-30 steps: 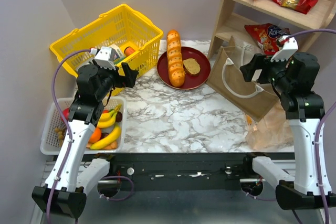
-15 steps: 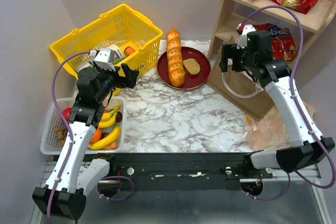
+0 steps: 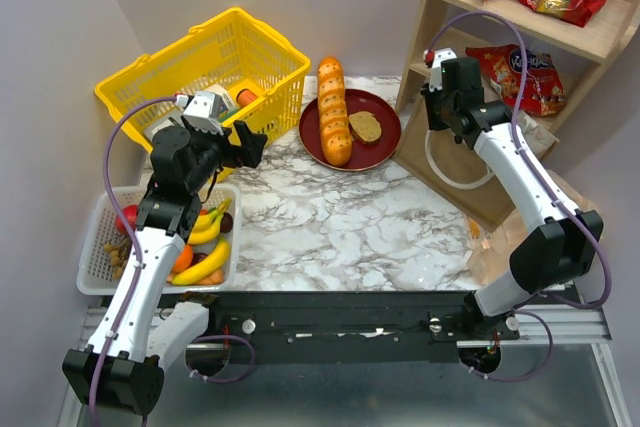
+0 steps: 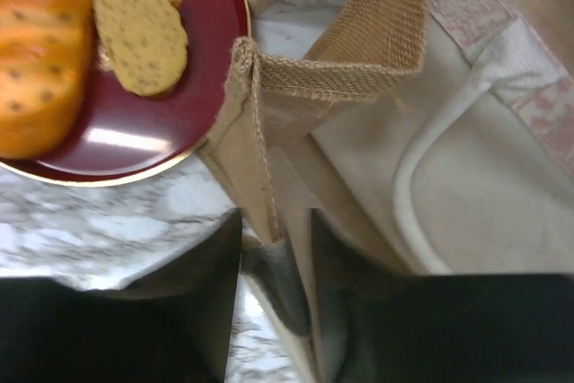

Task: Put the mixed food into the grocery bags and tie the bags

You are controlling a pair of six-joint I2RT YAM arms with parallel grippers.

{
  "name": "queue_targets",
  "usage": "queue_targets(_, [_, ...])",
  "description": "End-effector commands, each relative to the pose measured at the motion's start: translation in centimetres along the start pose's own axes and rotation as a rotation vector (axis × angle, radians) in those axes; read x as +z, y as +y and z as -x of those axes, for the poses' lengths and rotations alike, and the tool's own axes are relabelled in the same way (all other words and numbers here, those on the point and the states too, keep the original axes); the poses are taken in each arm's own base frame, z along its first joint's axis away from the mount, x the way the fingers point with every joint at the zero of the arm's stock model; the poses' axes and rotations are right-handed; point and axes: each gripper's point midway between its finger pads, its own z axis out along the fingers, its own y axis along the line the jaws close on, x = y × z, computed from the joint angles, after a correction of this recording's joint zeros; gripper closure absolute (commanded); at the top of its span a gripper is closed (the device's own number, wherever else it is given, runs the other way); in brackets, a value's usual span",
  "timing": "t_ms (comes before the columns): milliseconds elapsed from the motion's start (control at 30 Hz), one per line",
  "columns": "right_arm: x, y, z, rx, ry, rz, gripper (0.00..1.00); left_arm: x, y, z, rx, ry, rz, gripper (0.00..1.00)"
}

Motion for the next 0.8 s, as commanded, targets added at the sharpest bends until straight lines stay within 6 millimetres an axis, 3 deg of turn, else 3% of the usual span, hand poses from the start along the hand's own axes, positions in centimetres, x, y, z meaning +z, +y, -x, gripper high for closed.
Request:
queue_targets(0, [-0.2,0.1,-0.2,-0.016,-0.008,0.003,0.87,0.4,-0.6,-0.5,0.01,0.007,-0.033,0.01])
queue_targets(67, [-2.5,-0.3,-0.8,-0.014,0.003,0.002,0.99,0.5,-0.5,-0.8,0.009,0.016,-0.033,0.01])
queue_targets(233, [-7.4,-1.0,-2.3,0.006,-0.001,0.001,0.99,1.0,-1.0,-1.3,-0.006,0.04,-0.059,0.01])
queue_targets(367, [-10.1,1.0,-3.9,-0.019,0.012,0.111,0.99,1.5,-1.5,-1.9,-0.026,0.066,-0.087,0.01])
queue_targets(500, [-11.7,4.8,-4.5,-0.083,-0.028,0.262,0.99,1.5,-2.1,-1.8,-0.046,0.072,-0.114,0.01])
queue_targets(567, [-12.8,7.8,-3.9,-0.115,-0.088,0.366,0.99,1.5,-2.7,-1.5,-0.06,0.071,-0.139,0.01])
queue_targets(700, [-13.5,12.5,-3.5,-0.129,-0.163,0.492,0.99,1.3,-4.4,0.5,-0.117,0.051,-0.202,0.01])
queue_targets(733, [-13.6,14.3,-4.4,-0.157,-0.161,0.535,0.99,1.1,-5.2,0.9,-0.13,0.053,-0.246,0.01])
queue_targets(767, [-13.6,15.3,-3.6,-0.158,-0.21,0.555,0.99,1.1,-5.6,1.1,-0.144,0.055,-0.265,0.01])
